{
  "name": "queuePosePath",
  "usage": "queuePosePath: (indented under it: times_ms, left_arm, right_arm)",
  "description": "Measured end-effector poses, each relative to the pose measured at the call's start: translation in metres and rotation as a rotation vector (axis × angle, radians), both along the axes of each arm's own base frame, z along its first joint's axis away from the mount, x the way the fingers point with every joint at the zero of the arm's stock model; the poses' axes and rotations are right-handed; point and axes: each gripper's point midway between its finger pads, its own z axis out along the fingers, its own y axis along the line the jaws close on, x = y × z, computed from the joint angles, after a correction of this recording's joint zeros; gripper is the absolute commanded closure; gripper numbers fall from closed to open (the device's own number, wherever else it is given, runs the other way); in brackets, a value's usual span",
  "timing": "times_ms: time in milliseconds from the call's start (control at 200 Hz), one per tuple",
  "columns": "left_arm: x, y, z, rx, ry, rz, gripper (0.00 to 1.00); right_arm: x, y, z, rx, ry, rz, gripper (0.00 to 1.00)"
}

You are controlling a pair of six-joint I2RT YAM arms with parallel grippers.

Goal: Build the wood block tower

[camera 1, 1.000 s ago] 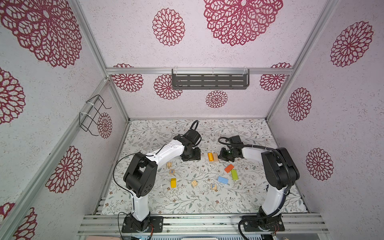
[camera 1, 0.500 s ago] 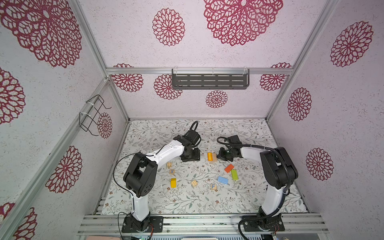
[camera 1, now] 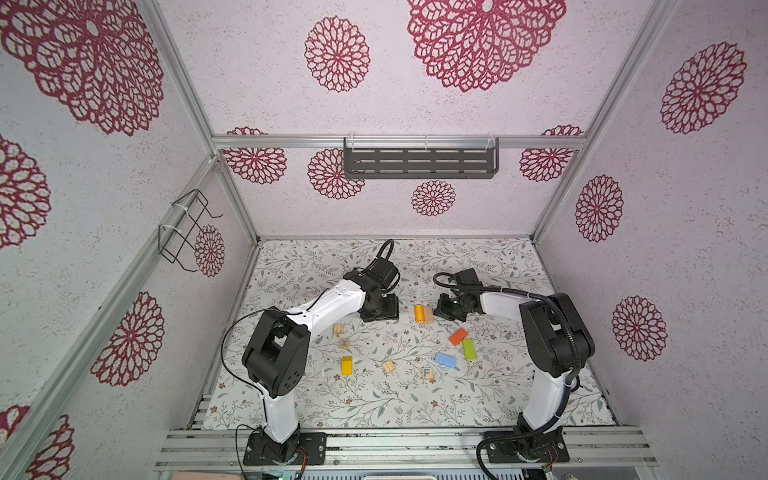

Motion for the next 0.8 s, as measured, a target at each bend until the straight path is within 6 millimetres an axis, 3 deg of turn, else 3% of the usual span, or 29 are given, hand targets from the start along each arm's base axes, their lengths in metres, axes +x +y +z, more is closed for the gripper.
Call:
queuePosePath:
  times_ms: [355, 550, 801]
  left_arm:
    - [0.004, 0.010, 0.018, -0.012, -0.040, 0.012, 0.36]
    - [0.000, 0.013, 0.015, -0.003, -0.032, 0.009, 0.36]
    - [-0.007, 0.019, 0.007, 0.010, -0.014, 0.009, 0.36]
  right_arm:
    - [-0.020, -0.013, 0.004, -0.036, 0.009, -0.011, 1.00]
    - [-0.035, -0.015, 0.003, -0.043, 0.017, -0.006, 1.00]
    - [-0.053, -0.004, 0.006, -0.042, 0.011, 0.029, 1.00]
